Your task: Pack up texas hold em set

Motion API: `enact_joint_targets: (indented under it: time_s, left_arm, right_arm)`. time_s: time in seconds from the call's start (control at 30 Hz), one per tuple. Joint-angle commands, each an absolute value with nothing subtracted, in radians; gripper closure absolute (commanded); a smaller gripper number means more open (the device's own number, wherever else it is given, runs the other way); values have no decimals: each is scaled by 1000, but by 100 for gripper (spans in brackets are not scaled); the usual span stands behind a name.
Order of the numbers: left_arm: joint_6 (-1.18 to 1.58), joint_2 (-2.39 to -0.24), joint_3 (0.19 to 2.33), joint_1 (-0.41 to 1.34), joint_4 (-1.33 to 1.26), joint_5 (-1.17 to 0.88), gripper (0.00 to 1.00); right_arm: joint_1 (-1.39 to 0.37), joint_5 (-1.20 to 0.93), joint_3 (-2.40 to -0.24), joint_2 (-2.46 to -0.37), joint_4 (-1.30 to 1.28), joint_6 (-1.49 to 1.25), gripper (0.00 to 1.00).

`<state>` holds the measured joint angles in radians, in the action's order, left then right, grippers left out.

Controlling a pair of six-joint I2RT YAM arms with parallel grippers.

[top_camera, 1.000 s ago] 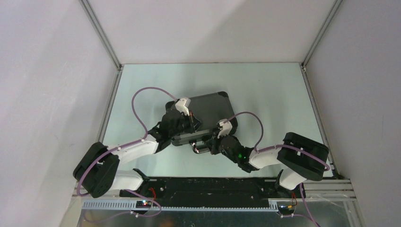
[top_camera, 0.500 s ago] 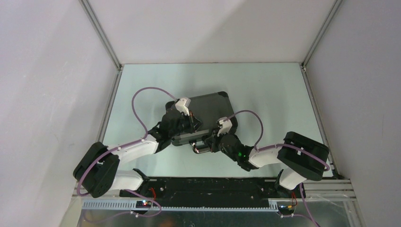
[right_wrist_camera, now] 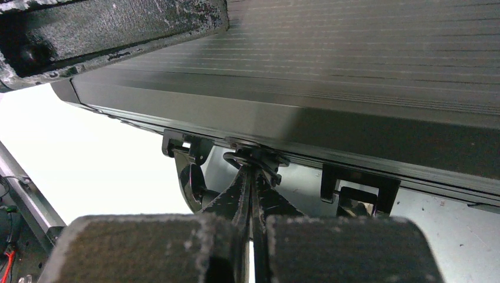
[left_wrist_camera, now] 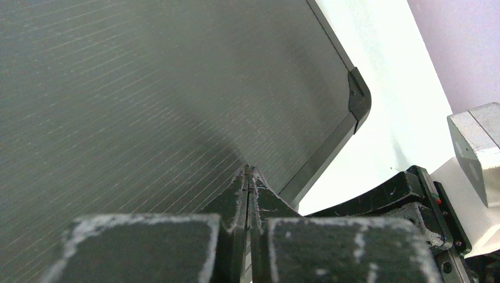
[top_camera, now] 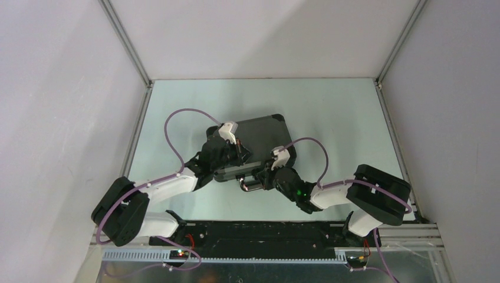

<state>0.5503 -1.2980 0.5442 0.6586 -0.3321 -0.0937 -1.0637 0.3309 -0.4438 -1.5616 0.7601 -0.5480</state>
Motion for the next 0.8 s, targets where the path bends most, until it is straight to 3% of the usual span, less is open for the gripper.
enact_joint_targets:
  time_s: [0.0, 0.77]
  left_arm:
    - [521, -1363, 491, 655, -81, -93, 100]
    - [522, -1364, 492, 657, -84, -100, 100]
  right_arm:
    - [-1053, 433, -484, -1518, 823, -519, 100]
    - [-1056, 453, -508, -1480, 835, -483, 100]
